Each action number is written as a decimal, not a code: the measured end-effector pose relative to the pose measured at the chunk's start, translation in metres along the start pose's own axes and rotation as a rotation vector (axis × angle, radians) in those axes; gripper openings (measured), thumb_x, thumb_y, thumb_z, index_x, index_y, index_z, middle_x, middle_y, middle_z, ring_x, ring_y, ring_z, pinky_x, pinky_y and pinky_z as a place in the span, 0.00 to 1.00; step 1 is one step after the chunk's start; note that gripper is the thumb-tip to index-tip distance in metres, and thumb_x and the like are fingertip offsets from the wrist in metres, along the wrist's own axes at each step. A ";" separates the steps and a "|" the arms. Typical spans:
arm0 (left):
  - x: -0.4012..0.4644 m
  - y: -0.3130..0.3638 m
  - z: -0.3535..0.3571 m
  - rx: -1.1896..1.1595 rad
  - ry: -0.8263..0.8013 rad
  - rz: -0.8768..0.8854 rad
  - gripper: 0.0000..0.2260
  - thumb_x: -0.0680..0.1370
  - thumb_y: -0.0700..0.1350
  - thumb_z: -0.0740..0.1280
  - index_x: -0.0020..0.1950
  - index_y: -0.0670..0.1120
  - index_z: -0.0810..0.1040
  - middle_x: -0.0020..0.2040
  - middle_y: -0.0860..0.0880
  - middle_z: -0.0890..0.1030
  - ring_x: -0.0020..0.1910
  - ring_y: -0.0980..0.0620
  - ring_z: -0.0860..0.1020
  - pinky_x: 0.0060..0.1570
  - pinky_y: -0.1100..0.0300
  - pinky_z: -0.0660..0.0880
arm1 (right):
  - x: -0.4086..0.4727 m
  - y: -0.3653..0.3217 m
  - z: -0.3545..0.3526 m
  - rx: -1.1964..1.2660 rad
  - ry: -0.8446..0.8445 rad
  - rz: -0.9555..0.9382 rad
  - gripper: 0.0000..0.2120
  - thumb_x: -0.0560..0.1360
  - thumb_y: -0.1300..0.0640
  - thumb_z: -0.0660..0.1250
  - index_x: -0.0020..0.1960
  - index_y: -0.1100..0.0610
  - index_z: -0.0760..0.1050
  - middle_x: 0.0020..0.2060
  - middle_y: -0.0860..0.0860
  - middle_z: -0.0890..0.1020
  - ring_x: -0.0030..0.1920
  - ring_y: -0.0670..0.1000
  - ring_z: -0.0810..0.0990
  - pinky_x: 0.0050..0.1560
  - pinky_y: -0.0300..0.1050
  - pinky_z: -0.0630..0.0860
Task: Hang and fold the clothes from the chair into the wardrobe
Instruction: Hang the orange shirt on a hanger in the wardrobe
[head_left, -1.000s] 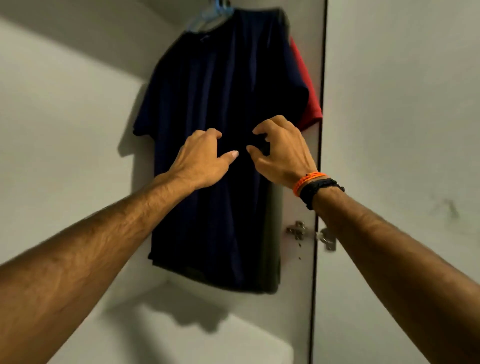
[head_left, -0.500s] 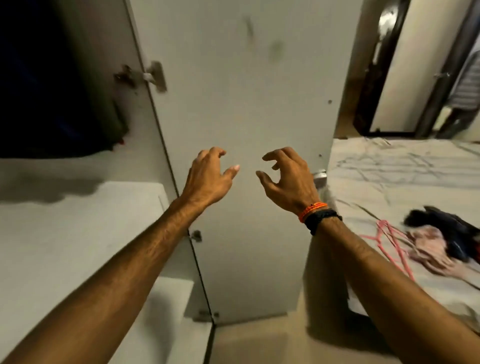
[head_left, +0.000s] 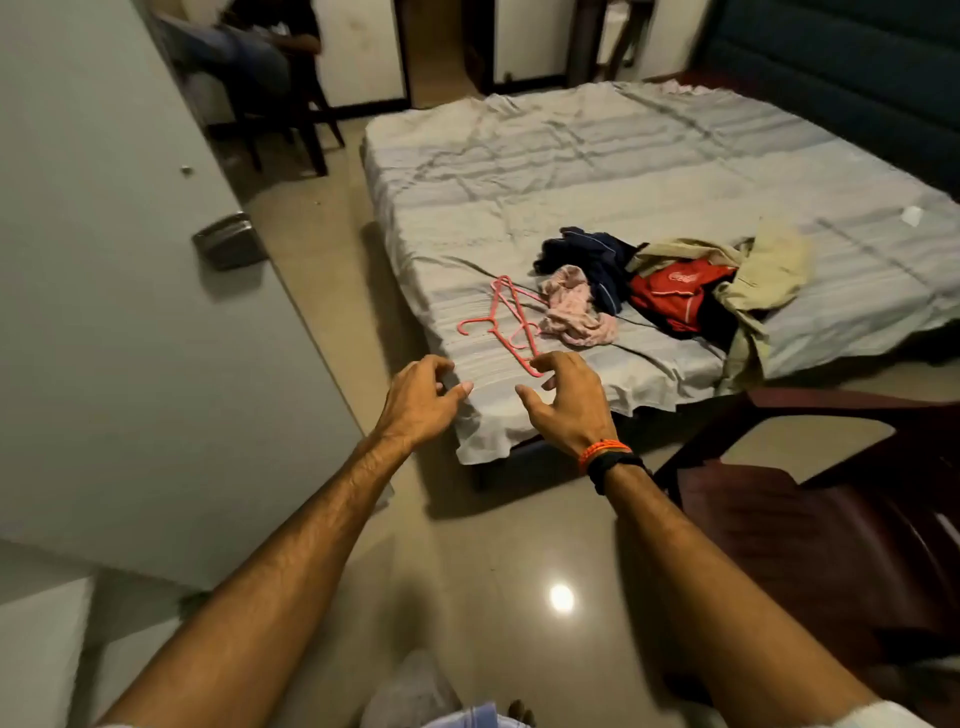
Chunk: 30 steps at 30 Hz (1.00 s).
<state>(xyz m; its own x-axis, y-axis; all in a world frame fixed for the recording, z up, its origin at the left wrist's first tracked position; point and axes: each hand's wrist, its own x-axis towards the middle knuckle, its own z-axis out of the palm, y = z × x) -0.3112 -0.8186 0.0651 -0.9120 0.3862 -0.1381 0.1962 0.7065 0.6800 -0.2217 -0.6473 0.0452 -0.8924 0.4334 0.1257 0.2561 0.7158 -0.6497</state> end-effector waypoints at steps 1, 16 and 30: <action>0.010 0.008 0.017 -0.009 -0.032 0.002 0.21 0.76 0.51 0.72 0.66 0.44 0.75 0.63 0.46 0.79 0.57 0.50 0.79 0.50 0.63 0.71 | 0.004 0.021 -0.006 -0.004 -0.004 0.040 0.19 0.75 0.51 0.71 0.63 0.56 0.74 0.58 0.53 0.77 0.47 0.46 0.76 0.51 0.42 0.74; 0.262 0.129 0.191 0.037 -0.403 0.188 0.19 0.78 0.51 0.70 0.65 0.43 0.76 0.63 0.45 0.79 0.59 0.47 0.78 0.60 0.55 0.75 | 0.166 0.202 -0.052 -0.036 0.061 0.469 0.16 0.75 0.52 0.72 0.60 0.56 0.76 0.56 0.52 0.79 0.45 0.48 0.80 0.52 0.46 0.78; 0.436 0.209 0.310 0.070 -0.497 0.078 0.17 0.78 0.46 0.70 0.65 0.42 0.75 0.62 0.46 0.79 0.60 0.48 0.76 0.62 0.57 0.72 | 0.345 0.356 -0.072 -0.001 0.002 0.561 0.15 0.75 0.52 0.70 0.59 0.56 0.76 0.55 0.51 0.80 0.45 0.50 0.81 0.53 0.51 0.78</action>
<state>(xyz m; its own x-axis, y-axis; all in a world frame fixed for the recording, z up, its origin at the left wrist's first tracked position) -0.5559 -0.3189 -0.0763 -0.6151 0.6630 -0.4266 0.2962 0.6958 0.6543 -0.4116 -0.2035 -0.0884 -0.6184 0.7490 -0.2380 0.6920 0.3755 -0.6166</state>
